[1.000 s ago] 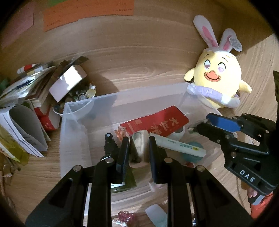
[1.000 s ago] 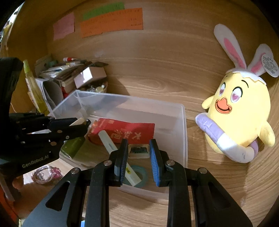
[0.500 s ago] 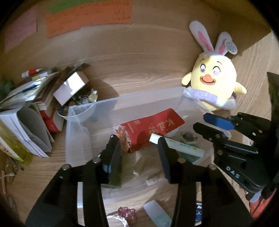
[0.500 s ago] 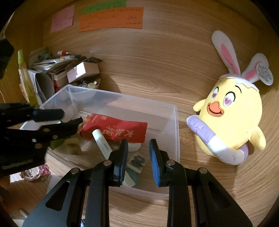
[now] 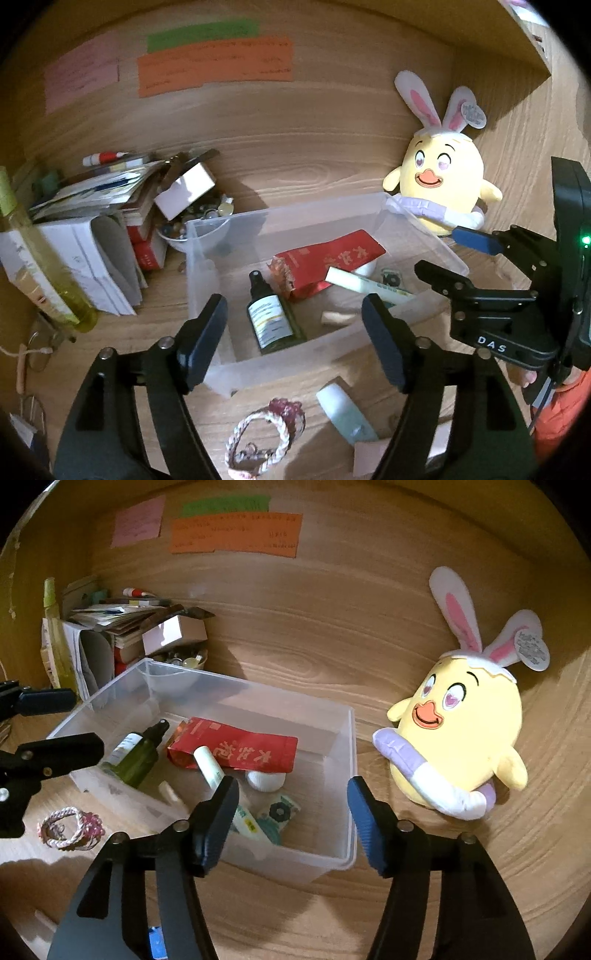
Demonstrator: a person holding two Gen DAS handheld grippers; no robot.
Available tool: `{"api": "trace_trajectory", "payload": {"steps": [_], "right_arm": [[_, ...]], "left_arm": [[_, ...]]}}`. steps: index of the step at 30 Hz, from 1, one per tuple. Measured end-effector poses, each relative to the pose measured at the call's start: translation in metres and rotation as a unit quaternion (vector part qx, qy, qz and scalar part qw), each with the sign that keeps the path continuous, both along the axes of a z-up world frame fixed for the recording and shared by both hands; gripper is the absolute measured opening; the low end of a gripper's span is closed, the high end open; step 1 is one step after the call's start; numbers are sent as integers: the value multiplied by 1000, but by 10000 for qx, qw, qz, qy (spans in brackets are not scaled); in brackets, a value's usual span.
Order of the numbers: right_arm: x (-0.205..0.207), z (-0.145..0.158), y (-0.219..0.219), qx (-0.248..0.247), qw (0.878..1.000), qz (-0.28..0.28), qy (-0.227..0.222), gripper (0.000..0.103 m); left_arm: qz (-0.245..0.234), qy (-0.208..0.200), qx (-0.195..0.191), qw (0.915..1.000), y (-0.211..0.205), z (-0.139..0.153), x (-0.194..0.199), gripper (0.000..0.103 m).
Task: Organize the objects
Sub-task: 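Carry the bracelet and green card into the clear box and release both, then grasp the braided bracelet with the left gripper while the right grasps the pale green bottle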
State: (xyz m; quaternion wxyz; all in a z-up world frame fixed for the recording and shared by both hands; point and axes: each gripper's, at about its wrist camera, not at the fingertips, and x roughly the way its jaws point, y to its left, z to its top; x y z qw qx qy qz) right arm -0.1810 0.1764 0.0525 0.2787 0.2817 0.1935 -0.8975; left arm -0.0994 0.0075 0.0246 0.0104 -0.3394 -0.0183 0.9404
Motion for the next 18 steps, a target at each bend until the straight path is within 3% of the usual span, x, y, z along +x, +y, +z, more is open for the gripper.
{"api": "trace_trajectory", "payload": {"steps": [6, 10, 18], "right_arm": [[15, 2, 9, -98, 9999, 16, -102, 63], [25, 2, 15, -176, 9997, 45, -172, 73], [45, -7, 21, -190, 9990, 156, -363, 73]], "left_arm": [[66, 32, -49, 10000, -7, -1, 20, 85], [126, 16, -49, 9999, -14, -4, 35, 89], [287, -281, -54, 9992, -31, -28, 52, 90]]}}
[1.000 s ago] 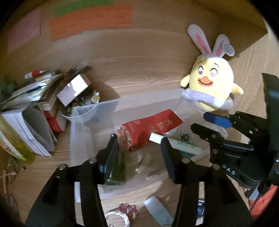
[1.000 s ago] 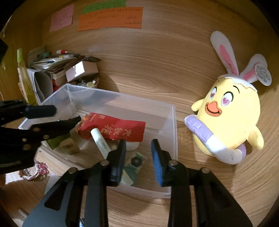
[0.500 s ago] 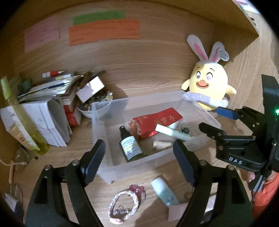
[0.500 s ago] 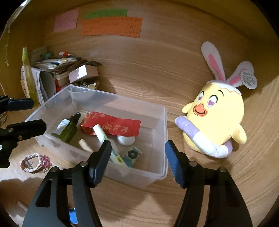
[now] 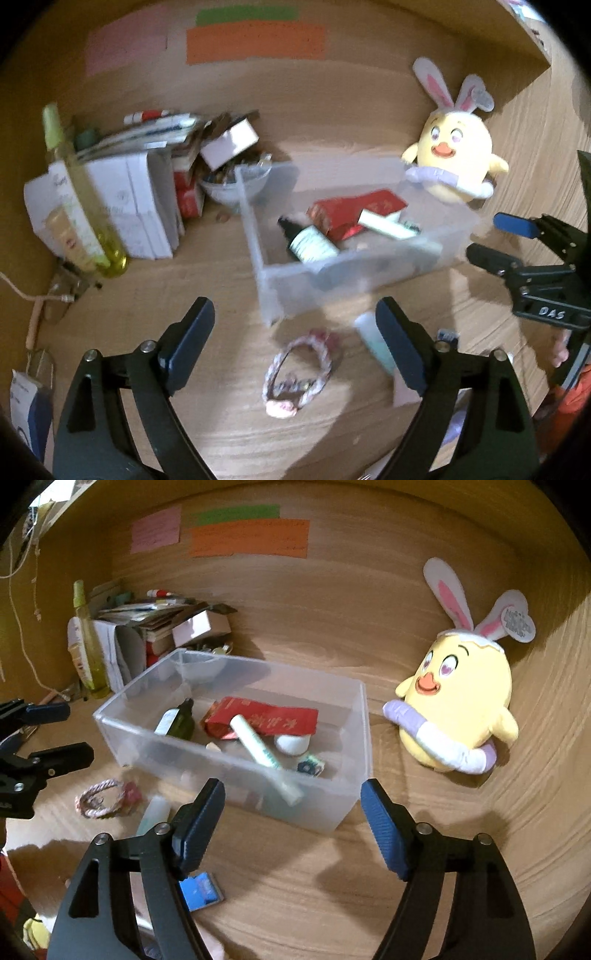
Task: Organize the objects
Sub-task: 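Grasp the braided bracelet with the left gripper while the right grasps the pale green bottle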
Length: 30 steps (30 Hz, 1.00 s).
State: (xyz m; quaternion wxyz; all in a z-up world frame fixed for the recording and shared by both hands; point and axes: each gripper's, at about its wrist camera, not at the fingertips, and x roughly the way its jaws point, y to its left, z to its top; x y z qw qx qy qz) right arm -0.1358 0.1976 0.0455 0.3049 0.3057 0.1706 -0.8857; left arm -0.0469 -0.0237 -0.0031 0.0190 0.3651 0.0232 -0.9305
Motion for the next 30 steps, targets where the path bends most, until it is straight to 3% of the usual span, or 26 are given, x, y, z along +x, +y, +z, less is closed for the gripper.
{"api": "trace_trajectory", "payload": {"steps": [9, 15, 24, 27, 30], "right_arm": [[16, -34, -2, 115, 9979, 205, -611, 73], [17, -46, -17, 53, 9938, 432, -1019, 73], [27, -53, -64, 234, 9863, 1032, -1266, 73], [29, -60, -74, 372, 9842, 1125, -1313, 72], [30, -64, -78, 433, 9821, 1185, -1398, 64]], "left_arm": [[53, -548, -16, 9985, -12, -38, 11, 90], [-77, -779, -236, 9967, -8, -55, 14, 90], [-412, -895, -238, 9949, -4, -60, 10, 89], [-495, -902, -178, 9945, -5, -61, 15, 76], [-508, -865, -87, 9949, -9, -60, 20, 62]]}}
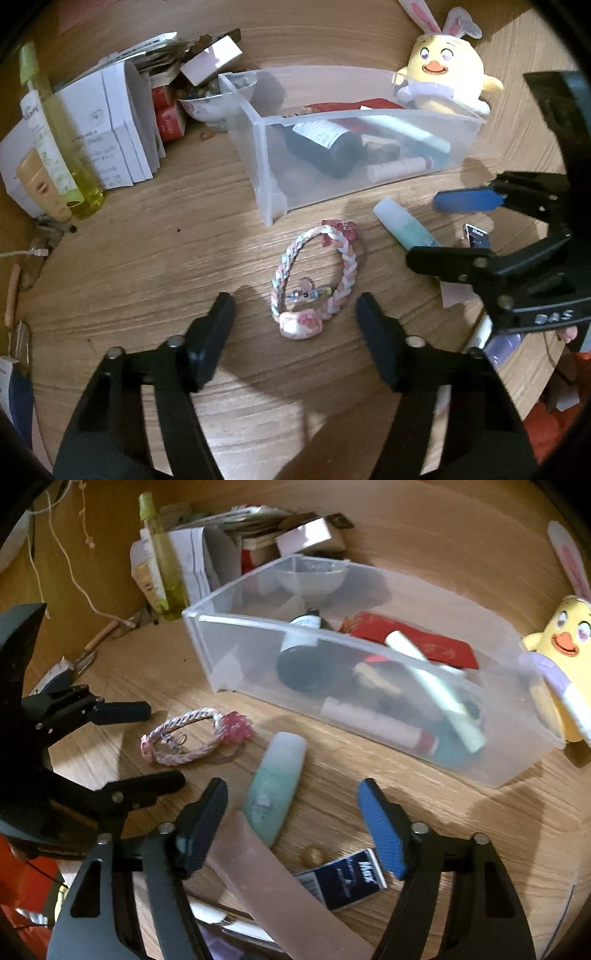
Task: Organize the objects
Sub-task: 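Grasp the braided bracelet with the left gripper while the right grasps the pale green bottle, then carry the bracelet and green bottle into the clear box and release both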
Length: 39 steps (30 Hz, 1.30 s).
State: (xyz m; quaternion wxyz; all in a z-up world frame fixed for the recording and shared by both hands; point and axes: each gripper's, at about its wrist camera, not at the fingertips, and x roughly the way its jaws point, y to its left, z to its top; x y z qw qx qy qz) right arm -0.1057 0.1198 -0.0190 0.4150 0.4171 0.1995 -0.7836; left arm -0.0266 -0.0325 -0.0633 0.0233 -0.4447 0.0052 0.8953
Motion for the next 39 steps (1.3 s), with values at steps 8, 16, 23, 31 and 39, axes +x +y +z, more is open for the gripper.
{"api": "trace_trajectory", "payload": {"steps": [8, 16, 23, 31, 39], "right_arm": [[4, -3, -7, 21, 10000, 68, 41, 29], [3, 4, -2, -217, 9997, -78, 84, 23], [9, 26, 12, -609, 9978, -145, 210, 23], [15, 56, 28, -1009, 9935, -235, 471, 23], [4, 81, 47, -1323, 9879, -408, 696, 23]], "left_arm": [[-34, 143, 21, 9999, 1, 2, 7, 21], [140, 448, 235, 9986, -6, 18, 17, 20], [142, 872, 308, 9956, -3, 47, 24, 20], [26, 1221, 435, 9916, 11, 69, 21, 20], [85, 1434, 609, 9878, 15, 85, 8, 20]]}}
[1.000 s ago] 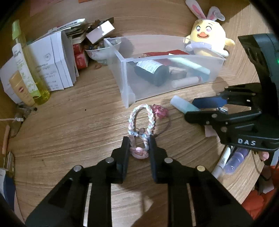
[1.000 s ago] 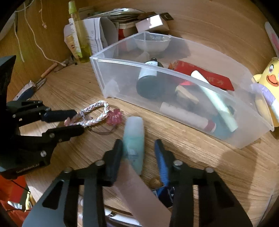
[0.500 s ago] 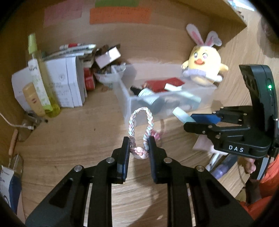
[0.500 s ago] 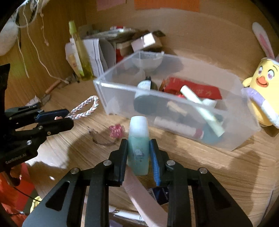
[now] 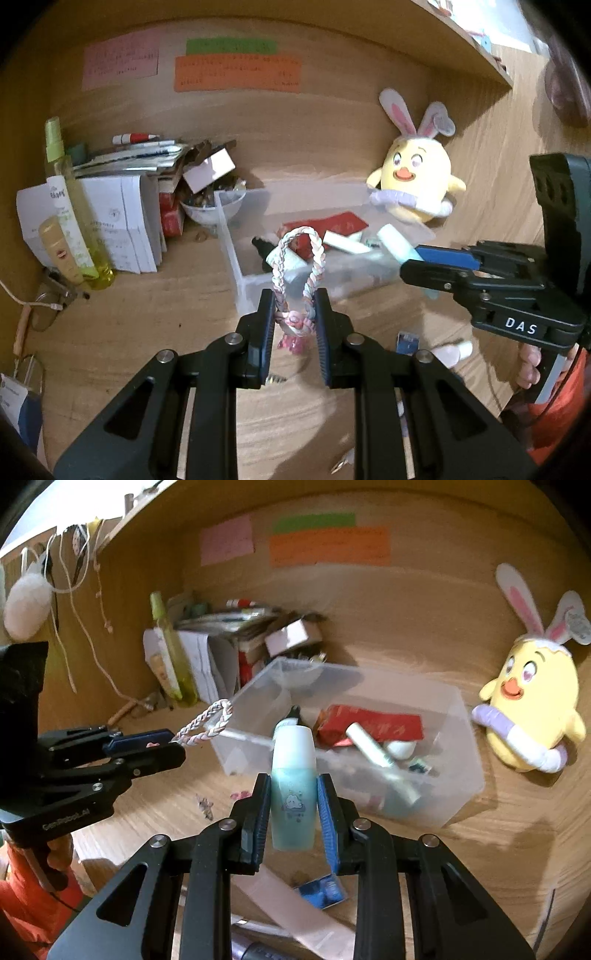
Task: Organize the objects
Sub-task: 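Carry the bracelet and green bottle into the clear box and release both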
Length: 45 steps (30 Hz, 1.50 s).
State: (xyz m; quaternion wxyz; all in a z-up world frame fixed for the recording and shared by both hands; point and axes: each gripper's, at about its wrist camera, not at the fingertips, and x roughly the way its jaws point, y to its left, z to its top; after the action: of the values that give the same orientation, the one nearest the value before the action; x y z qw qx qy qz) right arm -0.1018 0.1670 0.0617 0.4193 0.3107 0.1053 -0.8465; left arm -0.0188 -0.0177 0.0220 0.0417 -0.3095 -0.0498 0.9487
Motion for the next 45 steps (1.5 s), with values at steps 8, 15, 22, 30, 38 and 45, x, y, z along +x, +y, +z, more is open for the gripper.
{"api": "trace_trajectory", "payload": {"steps": [8, 15, 22, 30, 38, 45], "right_arm": [[-24, 12, 16, -142, 9994, -299, 92, 23], [-47, 20, 20, -174, 9988, -399, 210, 23], [-69, 29, 15, -212, 9983, -423, 354, 23], [-92, 28, 7, -126, 9979, -499, 394, 23], [-115, 6, 2, 23, 9983, -572, 64, 23], [-126, -10, 1, 168, 9978, -629, -115, 23]], "left_arm": [[114, 10, 69, 9999, 2, 8, -29, 20], [97, 62, 19, 9999, 11, 16, -49, 20], [148, 88, -1, 9999, 14, 24, -72, 20], [110, 53, -127, 9998, 23, 26, -92, 20], [72, -220, -222, 9995, 32, 10, -117, 20], [-58, -614, 88, 9981, 32, -9, -135, 20]]}}
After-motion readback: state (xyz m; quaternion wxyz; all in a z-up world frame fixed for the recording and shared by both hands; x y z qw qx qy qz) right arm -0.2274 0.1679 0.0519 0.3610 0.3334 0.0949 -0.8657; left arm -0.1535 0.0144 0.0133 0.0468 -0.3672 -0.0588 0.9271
